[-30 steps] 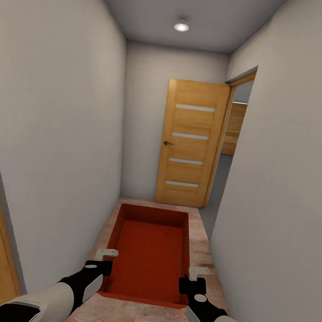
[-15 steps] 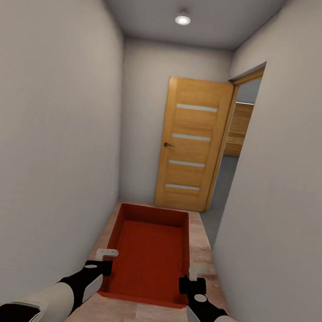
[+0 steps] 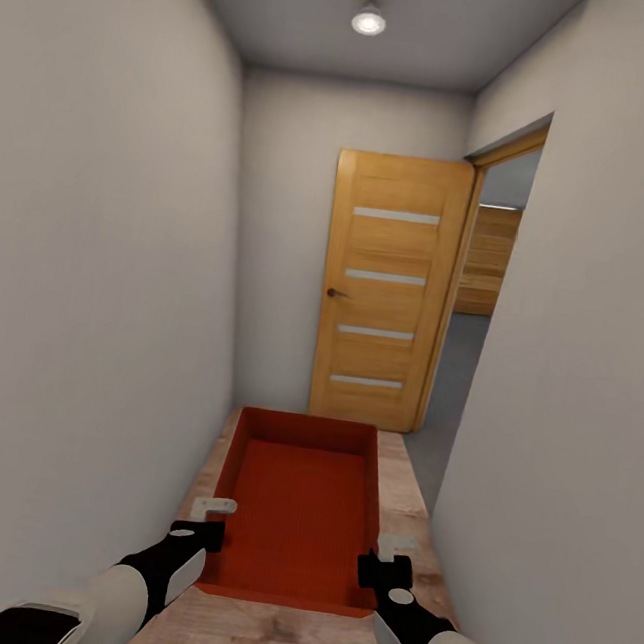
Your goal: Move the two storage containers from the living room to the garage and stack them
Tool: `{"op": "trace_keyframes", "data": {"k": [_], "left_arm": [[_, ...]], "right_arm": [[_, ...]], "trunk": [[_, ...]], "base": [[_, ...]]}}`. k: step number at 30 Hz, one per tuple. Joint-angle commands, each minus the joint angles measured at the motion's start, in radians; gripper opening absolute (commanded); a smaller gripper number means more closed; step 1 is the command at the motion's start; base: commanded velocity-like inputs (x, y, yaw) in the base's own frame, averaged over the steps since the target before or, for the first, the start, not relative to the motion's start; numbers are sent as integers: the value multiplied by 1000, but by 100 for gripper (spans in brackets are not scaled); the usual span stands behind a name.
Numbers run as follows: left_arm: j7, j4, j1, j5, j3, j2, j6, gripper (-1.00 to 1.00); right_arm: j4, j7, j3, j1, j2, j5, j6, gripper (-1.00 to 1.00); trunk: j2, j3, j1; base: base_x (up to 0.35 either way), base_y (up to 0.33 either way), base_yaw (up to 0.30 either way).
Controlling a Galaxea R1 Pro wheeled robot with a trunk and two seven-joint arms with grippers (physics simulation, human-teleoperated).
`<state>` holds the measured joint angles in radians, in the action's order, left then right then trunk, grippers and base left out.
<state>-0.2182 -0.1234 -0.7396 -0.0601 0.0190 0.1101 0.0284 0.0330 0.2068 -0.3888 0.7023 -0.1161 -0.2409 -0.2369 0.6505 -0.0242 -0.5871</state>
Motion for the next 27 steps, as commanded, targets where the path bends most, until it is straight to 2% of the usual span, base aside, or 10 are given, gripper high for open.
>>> {"op": "trace_keyframes", "data": {"k": [1,27], "left_arm": [[-9,-1,0,3,0,-7,4,-100],[-9,-1,0,3,1,-7,4,-100]], "right_arm": [[2,0,77,2,0,-1,-4,-100],[2,0,77,2,0,-1,-4,-100]], "trunk": [[2,-2,-1],[2,-2,-1]], "base": [[322,0,0],[322,0,0]]}}
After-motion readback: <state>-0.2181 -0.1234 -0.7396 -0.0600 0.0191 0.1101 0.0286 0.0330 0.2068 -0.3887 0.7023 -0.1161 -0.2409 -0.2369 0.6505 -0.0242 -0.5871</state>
